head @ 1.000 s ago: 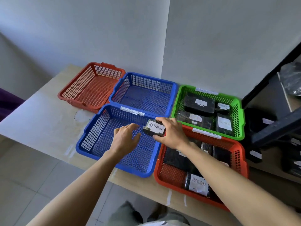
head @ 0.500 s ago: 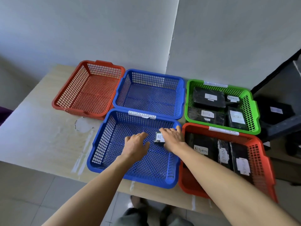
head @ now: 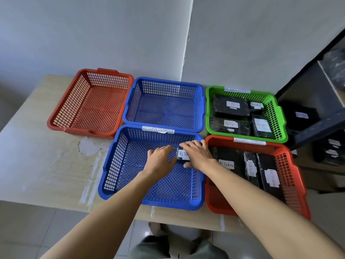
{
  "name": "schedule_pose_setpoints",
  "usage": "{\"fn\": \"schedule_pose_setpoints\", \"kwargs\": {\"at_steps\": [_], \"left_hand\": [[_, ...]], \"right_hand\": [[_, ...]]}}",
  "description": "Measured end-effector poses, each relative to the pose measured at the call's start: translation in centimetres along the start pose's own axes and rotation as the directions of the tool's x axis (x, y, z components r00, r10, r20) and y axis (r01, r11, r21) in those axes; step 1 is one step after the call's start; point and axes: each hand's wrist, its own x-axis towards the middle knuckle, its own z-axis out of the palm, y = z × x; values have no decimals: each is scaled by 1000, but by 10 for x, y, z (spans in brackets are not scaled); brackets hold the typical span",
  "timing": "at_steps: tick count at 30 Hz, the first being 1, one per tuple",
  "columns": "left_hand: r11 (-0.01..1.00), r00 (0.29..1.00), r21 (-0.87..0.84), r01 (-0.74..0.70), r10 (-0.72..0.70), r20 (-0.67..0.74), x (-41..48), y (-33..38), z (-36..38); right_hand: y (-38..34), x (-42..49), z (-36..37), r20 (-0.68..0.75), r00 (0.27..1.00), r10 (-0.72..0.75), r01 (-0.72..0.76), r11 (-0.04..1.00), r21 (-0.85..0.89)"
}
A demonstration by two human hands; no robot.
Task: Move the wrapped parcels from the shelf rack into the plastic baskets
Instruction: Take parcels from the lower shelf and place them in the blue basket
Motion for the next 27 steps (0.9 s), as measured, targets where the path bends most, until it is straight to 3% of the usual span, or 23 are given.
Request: {"fn": "schedule_pose_setpoints", "kwargs": {"at_steps": [9,19,27], "left_hand": [[1000,997,-16,5,-6,-74,-12,67,7],[996,974,-49,-69,56,-221,-44,192,41],[982,946,2,-191,184,-267,-63,288,52]], "right_hand": [[64,-69,-29,-185,981,55,-25,987,159],[184,-172,-50,-88,996,-5,25,975,223],[241,-243,-64,-245,968,49,17,965,261]]}}
